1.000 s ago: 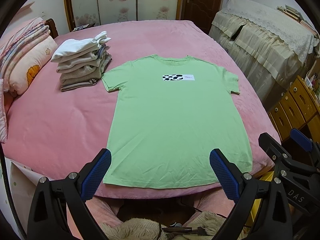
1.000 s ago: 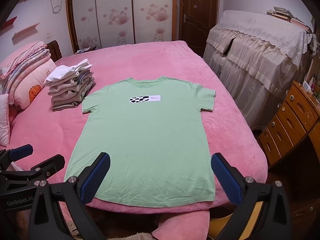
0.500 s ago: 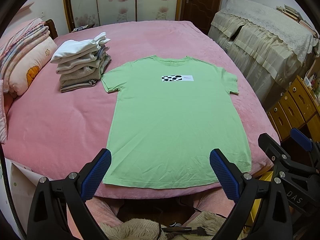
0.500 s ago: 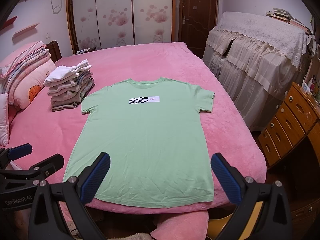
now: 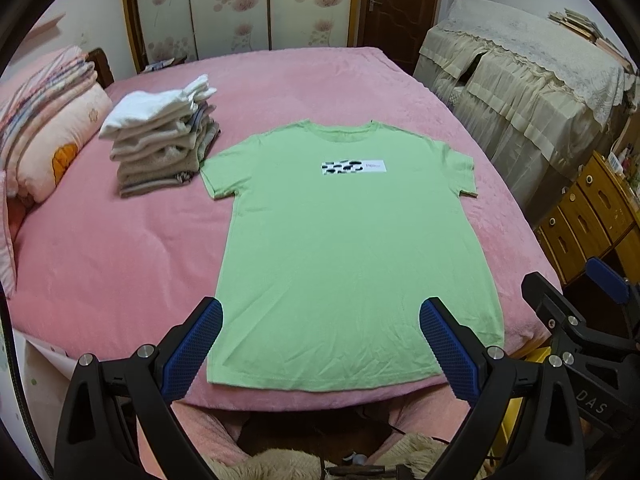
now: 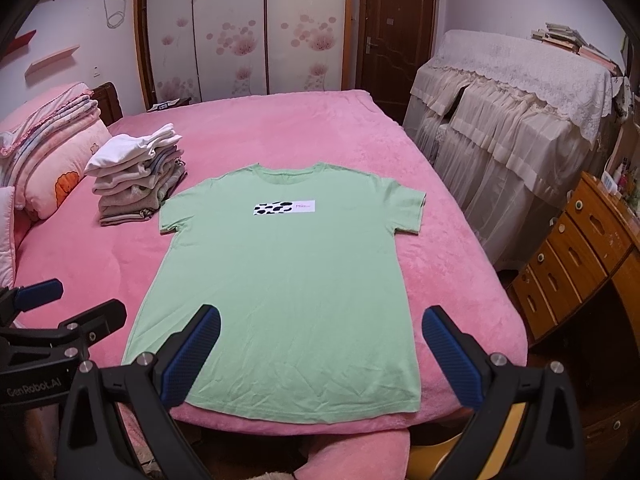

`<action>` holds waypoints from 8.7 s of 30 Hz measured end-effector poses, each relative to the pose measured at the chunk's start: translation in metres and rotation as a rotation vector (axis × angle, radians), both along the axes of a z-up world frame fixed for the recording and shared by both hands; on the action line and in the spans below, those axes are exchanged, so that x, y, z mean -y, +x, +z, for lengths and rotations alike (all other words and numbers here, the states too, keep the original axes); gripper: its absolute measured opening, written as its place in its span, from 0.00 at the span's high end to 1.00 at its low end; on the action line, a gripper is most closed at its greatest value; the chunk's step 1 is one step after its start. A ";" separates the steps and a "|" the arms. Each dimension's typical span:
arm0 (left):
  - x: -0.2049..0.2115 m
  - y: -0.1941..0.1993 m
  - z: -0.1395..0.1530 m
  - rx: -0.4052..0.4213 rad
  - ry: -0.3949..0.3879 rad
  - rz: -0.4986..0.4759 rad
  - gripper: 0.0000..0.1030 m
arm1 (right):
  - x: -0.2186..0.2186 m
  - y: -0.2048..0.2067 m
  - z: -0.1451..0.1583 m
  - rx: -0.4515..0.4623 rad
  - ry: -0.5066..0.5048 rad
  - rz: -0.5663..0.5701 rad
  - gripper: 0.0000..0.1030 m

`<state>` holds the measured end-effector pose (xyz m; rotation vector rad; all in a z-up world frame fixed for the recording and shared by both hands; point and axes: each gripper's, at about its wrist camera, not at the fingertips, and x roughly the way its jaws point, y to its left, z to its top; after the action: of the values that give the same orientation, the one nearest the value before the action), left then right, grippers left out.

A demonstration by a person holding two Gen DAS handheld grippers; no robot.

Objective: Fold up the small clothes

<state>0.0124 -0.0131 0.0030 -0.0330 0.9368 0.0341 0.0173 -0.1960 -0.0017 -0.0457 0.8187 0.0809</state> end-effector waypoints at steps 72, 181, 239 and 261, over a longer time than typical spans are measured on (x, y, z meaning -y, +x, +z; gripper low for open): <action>0.200 0.403 -0.184 0.032 -0.055 -0.020 0.05 | 0.217 0.396 -0.240 -0.332 0.278 -0.192 0.47; 0.178 0.532 -0.237 -0.189 -0.339 -0.171 0.73 | 0.162 0.445 -0.208 -0.237 0.364 -0.019 0.75; 0.092 0.309 -0.041 0.082 -0.178 -0.150 0.27 | 0.058 0.299 -0.053 -0.132 0.230 0.048 0.77; -0.048 0.216 -0.019 0.114 -0.030 -0.057 0.27 | -0.091 0.232 -0.039 -0.088 0.194 0.213 0.76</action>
<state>0.2283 0.0353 -0.0163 -0.0354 0.8236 -0.0345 0.2494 -0.1052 -0.0403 0.0544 0.8888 0.3655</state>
